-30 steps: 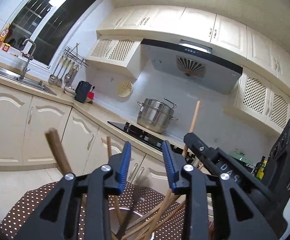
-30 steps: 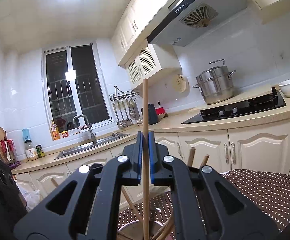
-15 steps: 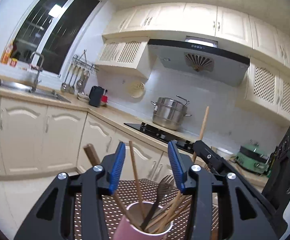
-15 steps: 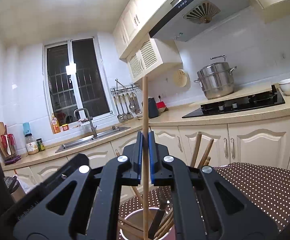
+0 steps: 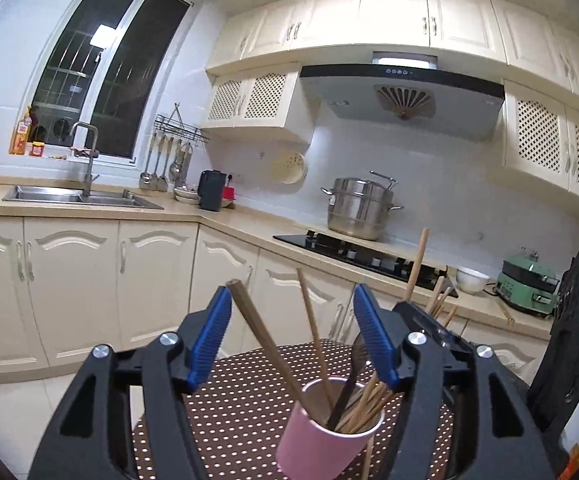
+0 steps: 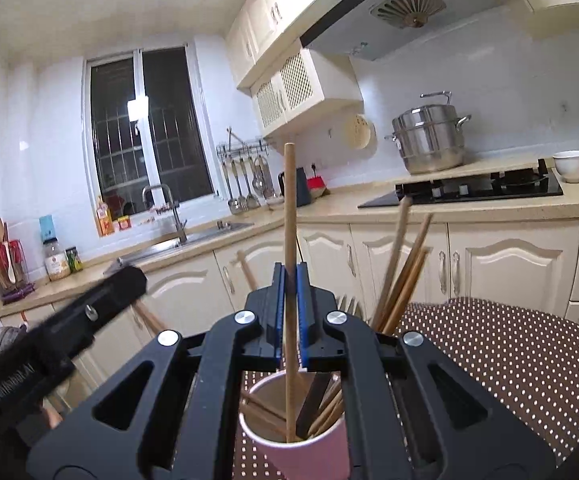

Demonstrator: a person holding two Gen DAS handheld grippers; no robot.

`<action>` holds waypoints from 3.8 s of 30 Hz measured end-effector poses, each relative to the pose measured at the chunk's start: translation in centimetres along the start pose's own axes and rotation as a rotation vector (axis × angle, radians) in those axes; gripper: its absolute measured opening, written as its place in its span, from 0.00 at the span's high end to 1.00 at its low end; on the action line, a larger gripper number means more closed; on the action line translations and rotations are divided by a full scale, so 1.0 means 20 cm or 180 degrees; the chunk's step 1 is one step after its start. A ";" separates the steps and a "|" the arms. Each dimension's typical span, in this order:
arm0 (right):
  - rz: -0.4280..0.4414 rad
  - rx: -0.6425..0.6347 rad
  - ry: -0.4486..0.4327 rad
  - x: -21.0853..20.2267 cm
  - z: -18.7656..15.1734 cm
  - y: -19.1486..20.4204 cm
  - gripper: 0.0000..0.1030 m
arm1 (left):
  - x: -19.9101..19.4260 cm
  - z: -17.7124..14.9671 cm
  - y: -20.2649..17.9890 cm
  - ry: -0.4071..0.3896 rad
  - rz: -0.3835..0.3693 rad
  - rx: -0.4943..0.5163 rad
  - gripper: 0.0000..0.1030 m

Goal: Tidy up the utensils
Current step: 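Open the right gripper to drop its chopstick into the pink cup, then move both open grippers back down toward the remaining utensils, then grasp a wooden chopstick from the table with the left gripper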

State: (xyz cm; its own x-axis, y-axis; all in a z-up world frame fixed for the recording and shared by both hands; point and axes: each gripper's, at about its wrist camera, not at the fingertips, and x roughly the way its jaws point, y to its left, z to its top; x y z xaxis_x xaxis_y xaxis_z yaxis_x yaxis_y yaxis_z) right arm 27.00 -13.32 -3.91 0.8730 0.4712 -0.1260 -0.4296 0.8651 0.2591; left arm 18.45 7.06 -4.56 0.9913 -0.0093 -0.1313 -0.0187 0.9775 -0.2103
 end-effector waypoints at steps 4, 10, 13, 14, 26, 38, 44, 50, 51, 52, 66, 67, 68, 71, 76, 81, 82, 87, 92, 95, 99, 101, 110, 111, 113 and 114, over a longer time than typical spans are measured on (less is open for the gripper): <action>-0.0053 -0.0059 0.0136 0.01 -0.04 0.01 0.94 | -0.04 0.02 0.02 -0.0006 -0.0022 -0.0046 0.35; -0.0085 -0.0108 0.0222 -0.02 -0.08 0.04 0.93 | -0.09 0.04 0.03 0.0017 0.0055 0.0031 0.31; -0.0092 -0.0139 0.0212 -0.06 -0.07 0.07 0.93 | -0.12 0.04 0.03 0.0036 0.0079 0.0051 0.30; -0.0112 -0.0155 0.0202 -0.07 -0.06 0.08 0.93 | -0.13 0.05 0.03 0.0042 0.0099 0.0064 0.30; -0.0186 -0.0111 -0.0031 -0.28 0.02 0.13 0.39 | -0.27 0.08 0.03 0.0149 0.0230 0.0235 0.25; -0.0278 -0.0085 -0.0086 -0.48 0.06 0.12 0.35 | -0.40 0.11 -0.06 0.0215 0.0285 0.0456 0.23; -0.0386 0.0005 -0.0050 -0.58 0.04 0.06 0.33 | -0.44 0.11 -0.09 0.0222 0.0334 0.0520 0.24; -0.0505 0.0138 -0.0004 -0.65 0.02 -0.02 0.33 | -0.46 0.09 -0.14 0.0280 0.0334 0.0585 0.24; -0.0525 0.0151 0.0014 -0.66 0.01 -0.03 0.33 | -0.46 0.09 -0.15 0.0287 0.0331 0.0594 0.24; -0.0542 0.0166 0.0033 -0.67 0.00 -0.05 0.33 | -0.46 0.08 -0.16 0.0303 0.0319 0.0610 0.24; -0.0778 0.0405 0.0370 -0.71 -0.15 -0.28 0.30 | -0.29 -0.13 -0.29 0.1026 0.0163 0.0862 0.23; -0.0794 0.0425 0.0395 -0.71 -0.16 -0.30 0.30 | -0.28 -0.15 -0.30 0.1077 0.0162 0.0882 0.23; -0.0821 0.0453 0.0435 -0.71 -0.18 -0.32 0.30 | -0.26 -0.17 -0.31 0.1149 0.0150 0.0912 0.23; -0.0889 0.0514 0.0551 -0.70 -0.23 -0.37 0.30 | -0.22 -0.24 -0.33 0.1323 0.0141 0.0977 0.23; -0.0966 0.0615 0.0764 -0.68 -0.31 -0.44 0.30 | -0.13 -0.36 -0.36 0.1696 0.0022 0.1061 0.23; -0.0990 0.0698 0.0937 -0.65 -0.38 -0.49 0.30 | -0.01 -0.48 -0.33 0.2203 -0.0051 0.1083 0.24; -0.0992 0.0702 0.0963 -0.65 -0.39 -0.49 0.30 | 0.02 -0.50 -0.32 0.2274 -0.0063 0.1087 0.24; -0.0984 0.0735 0.1084 -0.63 -0.43 -0.52 0.30 | 0.15 -0.58 -0.29 0.2640 -0.0168 0.1053 0.32; -0.0966 0.0838 0.1166 -0.62 -0.46 -0.55 0.30 | 0.23 -0.68 -0.28 0.2910 -0.0176 0.1119 0.44; -0.0953 0.0870 0.1185 -0.62 -0.46 -0.56 0.30 | 0.27 -0.74 -0.30 0.2997 -0.0155 0.1200 0.44; -0.0938 0.0897 0.1208 -0.62 -0.46 -0.57 0.30 | 0.31 -0.78 -0.32 0.2969 -0.0084 0.1317 0.44; -0.0934 0.0914 0.1228 -0.61 -0.46 -0.57 0.30 | 0.32 -0.78 -0.32 0.2986 -0.0065 0.1324 0.44; -0.0900 0.0929 0.1304 -0.58 -0.46 -0.59 0.30 | 0.40 -0.81 -0.40 0.3023 -0.0134 0.1389 0.70; -0.0899 0.0925 0.1314 -0.58 -0.46 -0.58 0.30 | 0.41 -0.81 -0.40 0.3052 -0.0220 0.1287 0.84; -0.0899 0.0915 0.1350 -0.57 -0.47 -0.58 0.30 | 0.40 -0.82 -0.41 0.3042 -0.0197 0.1297 0.94; -0.0904 0.0906 0.1373 -0.56 -0.47 -0.58 0.30 | 0.39 -0.82 -0.41 0.3033 -0.0203 0.1314 0.95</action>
State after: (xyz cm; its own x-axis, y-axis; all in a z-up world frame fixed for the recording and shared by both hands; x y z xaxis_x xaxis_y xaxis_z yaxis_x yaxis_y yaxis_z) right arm 20.03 -27.06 -14.51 0.7462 0.3068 -0.5907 -0.0617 0.9155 0.3976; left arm 24.17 -4.53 -19.78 0.4717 -0.0509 -0.8803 0.2541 0.9638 0.0805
